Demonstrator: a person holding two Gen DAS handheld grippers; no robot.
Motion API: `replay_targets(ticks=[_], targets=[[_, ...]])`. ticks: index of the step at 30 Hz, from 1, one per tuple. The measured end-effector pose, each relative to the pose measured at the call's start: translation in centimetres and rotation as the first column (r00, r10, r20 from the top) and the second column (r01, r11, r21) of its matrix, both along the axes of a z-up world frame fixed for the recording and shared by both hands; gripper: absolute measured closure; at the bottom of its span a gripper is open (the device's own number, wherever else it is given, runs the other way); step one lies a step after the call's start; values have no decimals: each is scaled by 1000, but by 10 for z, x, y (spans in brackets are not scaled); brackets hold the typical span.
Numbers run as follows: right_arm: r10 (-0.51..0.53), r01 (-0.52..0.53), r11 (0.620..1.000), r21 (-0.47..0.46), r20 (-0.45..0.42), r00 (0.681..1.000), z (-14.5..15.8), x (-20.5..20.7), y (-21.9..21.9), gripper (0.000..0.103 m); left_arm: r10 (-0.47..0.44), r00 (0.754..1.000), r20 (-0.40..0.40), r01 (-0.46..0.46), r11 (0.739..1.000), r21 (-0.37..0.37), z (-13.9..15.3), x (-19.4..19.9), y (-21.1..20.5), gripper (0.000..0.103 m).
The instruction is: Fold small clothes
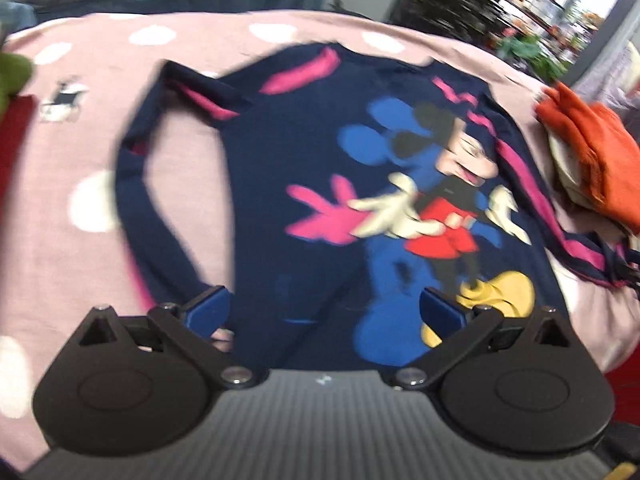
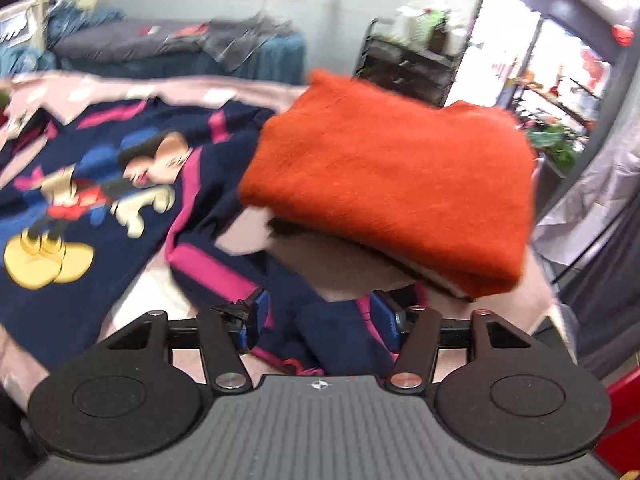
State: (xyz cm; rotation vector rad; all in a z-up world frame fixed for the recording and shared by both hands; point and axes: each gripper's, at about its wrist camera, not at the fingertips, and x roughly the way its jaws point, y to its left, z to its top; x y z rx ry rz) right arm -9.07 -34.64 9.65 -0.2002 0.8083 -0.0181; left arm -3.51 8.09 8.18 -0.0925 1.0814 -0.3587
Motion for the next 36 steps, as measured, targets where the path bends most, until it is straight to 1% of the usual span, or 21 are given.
replay_targets(ticks=[2,3,6,7,8,9,10,12,13,14,15,16,19,20,23,27,30,31,32,34,36], targets=[[-38,34,998,-60,-61,997,-15,7,2,45,-37,999,-11,37,999,-2,-4,-2,-13,0],[-47,42,997,-67,-84,995,-19,7,1,63,-52,999,-16,52,999,-4,-6,-3,-18,0],[-70,70,998,-7,-67,995,-15,0,-10,91,-68,997,-28,67,998,-11,-10,-5,-25,0],[-89,92,994,57,-54,995,-7,-3,-18,91,-66,997,-32,66,998,-16,-11,-6,-27,0],[-119,123,978,169,-36,992,4,-5,-30,91,-64,997,-35,63,998,-19,-12,-6,-28,0],[-156,153,934,321,-19,988,16,-10,-48,91,-59,998,-38,59,998,-20,-13,-5,-29,0],[-188,169,862,478,-9,982,26,-15,-65,92,-55,998,-41,54,998,-18,-13,-5,-30,0],[-217,120,657,745,34,976,45,-28,-98,92,-57,998,-41,56,998,-25,-14,-4,-33,0],[-212,61,545,836,67,975,54,-33,-112,92,-57,998,-40,56,998,-36,-13,-4,-34,0],[-212,0,458,889,109,971,63,-39,-121,92,-59,997,-41,57,997,-47,-13,-5,-36,0],[-220,-59,409,911,161,962,73,-45,-127,92,-65,997,-43,63,996,-57,-14,-5,-38,0],[-226,-108,400,910,212,951,85,-49,-130,92,-70,997,-44,67,996,-65,-14,-5,-40,0],[-233,-175,488,855,321,918,110,-62,-129,91,-81,996,-45,78,994,-73,-13,-7,-46,0],[-245,-183,500,846,341,907,115,-65,-130,91,-85,995,-46,81,994,-75,-13,-8,-48,0],[-298,-232,470,852,401,866,116,-75,-135,91,-84,995,-50,80,994,-75,-13,-9,-49,0],[-363,-290,466,836,479,799,122,-78,-139,91,-75,996,-55,71,994,-85,-13,-9,-46,0],[-365,-295,453,841,477,800,125,-68,-143,91,-69,996,-57,64,994,-85,-13,-9,-46,0],[-351,-316,418,852,473,808,124,-64,-141,91,-69,996,-58,64,994,-84,-14,-9,-46,0],[-332,-341,347,874,454,827,120,-57,-137,91,-71,996,-60,66,994,-85,-14,-8,-46,0],[-274,-400,131,907,420,865,111,-42,-128,90,-81,995,-64,75,993,-88,-14,-9,-49,0],[-181,-467,-80,881,448,876,109,-31,-104,90,-89,994,-65,83,993,-87,-14,-9,-51,0]])
